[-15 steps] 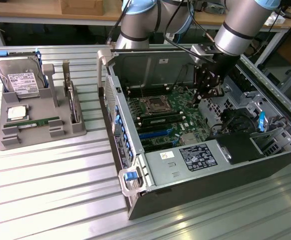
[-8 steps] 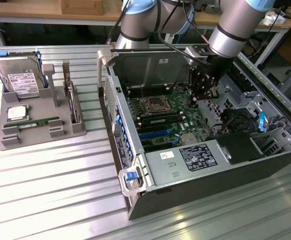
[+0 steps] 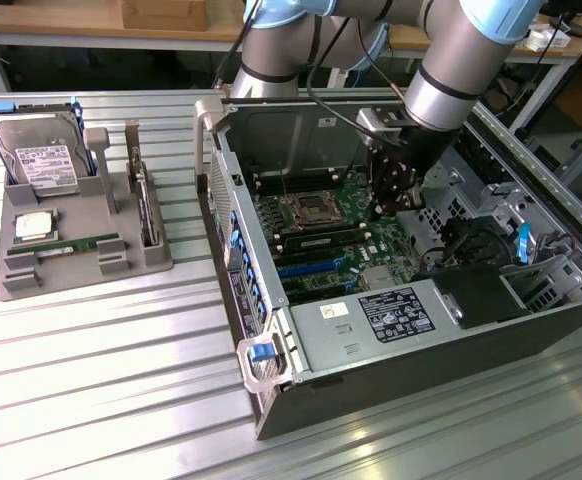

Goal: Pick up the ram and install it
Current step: 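Press down the ram until it locks into place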

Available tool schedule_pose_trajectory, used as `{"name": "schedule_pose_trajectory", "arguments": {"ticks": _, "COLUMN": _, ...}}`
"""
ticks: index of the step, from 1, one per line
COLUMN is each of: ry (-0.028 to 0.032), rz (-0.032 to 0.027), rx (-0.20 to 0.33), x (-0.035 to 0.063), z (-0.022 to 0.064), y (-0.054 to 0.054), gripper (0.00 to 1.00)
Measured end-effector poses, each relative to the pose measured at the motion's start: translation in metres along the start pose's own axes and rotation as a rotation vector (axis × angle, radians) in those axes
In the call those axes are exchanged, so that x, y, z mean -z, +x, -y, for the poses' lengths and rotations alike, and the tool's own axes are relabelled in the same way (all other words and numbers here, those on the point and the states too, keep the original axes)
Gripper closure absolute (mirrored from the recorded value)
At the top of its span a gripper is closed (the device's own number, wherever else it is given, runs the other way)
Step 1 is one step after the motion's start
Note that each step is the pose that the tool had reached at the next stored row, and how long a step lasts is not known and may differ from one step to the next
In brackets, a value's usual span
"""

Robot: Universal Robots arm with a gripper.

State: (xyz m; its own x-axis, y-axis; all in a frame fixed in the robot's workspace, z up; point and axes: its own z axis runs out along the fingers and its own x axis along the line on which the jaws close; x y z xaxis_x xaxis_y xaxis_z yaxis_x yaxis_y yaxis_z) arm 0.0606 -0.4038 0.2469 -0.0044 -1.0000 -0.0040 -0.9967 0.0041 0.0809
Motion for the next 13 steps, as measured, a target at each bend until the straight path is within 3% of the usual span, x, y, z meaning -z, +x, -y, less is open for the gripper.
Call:
{"name": "schedule_pose_trajectory", "arguments": {"ticks": 7, "ry": -0.0001, "rz": -0.0014, "rx": 0.012, "x": -0.0163, "z": -0.0005, "y": 0.001, "gripper": 0.89}}
{"name": "schedule_pose_trajectory", "arguments": {"ticks": 9, "ry": 0.0010, "rz": 0.0003, "rx": 0.013, "x": -0.0156, "z": -0.0006, "y": 0.001, "gripper": 0.89}}
{"name": "schedule_pose_trajectory", "arguments": {"ticks": 10, "ry": 0.0036, "rz": -0.0008, "rx": 0.013, "x": -0.0051, "z": -0.0016, "y": 0.001, "gripper": 0.89}}
{"name": "schedule_pose_trajectory", "arguments": {"ticks": 11, "ry": 0.0061, "rz": -0.0004, "rx": 0.013, "x": -0.0042, "z": -0.0044, "y": 0.001, "gripper": 0.89}}
{"name": "schedule_pose_trajectory", "arguments": {"ticks": 13, "ry": 0.0081, "rz": -0.0005, "rx": 0.013, "x": -0.0056, "z": -0.0222, "y": 0.001, "gripper": 0.89}}
